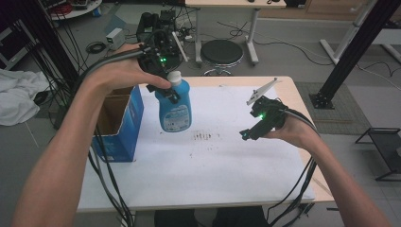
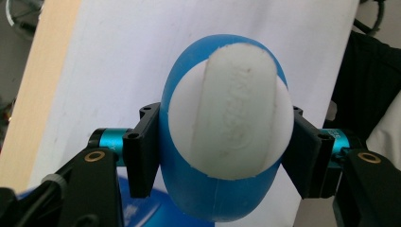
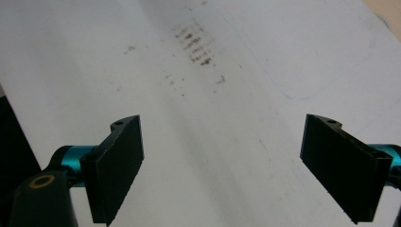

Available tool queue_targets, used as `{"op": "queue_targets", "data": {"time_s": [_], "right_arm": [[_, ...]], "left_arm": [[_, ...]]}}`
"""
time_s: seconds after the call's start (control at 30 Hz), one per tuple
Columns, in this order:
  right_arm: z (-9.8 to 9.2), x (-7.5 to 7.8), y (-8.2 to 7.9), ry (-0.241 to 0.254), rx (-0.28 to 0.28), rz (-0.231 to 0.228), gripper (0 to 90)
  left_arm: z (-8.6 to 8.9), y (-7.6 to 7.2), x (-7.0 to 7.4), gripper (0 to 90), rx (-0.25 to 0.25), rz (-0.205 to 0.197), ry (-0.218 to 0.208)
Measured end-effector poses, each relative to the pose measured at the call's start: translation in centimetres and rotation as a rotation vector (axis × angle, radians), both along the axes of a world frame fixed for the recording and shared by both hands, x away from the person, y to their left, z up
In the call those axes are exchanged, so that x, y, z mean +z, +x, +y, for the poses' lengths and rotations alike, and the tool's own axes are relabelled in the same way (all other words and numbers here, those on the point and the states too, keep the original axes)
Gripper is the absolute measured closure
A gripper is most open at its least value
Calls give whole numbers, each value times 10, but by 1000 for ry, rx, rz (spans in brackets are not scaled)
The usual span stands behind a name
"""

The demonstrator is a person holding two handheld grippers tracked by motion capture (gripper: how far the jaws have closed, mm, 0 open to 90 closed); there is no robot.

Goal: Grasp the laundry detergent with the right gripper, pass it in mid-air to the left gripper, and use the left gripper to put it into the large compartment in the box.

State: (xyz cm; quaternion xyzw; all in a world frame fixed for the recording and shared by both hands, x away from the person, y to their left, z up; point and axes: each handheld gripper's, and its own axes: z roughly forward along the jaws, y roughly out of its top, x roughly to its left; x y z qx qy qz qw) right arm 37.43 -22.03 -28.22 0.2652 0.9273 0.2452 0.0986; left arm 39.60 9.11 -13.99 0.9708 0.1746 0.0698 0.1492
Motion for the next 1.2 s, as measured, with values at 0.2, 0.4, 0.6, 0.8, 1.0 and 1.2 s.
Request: {"op": "queue_targets", "data": {"time_s": [0.2,0.4,0.6,0.8,1.0,1.2], "right_arm": [[-9,-4,5,-87,-80,8,133],[-17,-9,7,-98,-106,15,133],[-24,-12,8,-95,-108,15,133],[-28,-15,9,-101,-112,21,133],[-30,-17,10,-106,-117,27,133],[-34,-18,12,-111,-117,21,133]], "left_arm": [[29,1,19,374,132,-8,-8],[59,6,34,374,287,-5,13],[85,9,42,375,401,-10,13],[107,12,45,375,484,-25,7],[125,17,44,375,549,-34,22],[137,18,40,375,617,-48,47]]}}
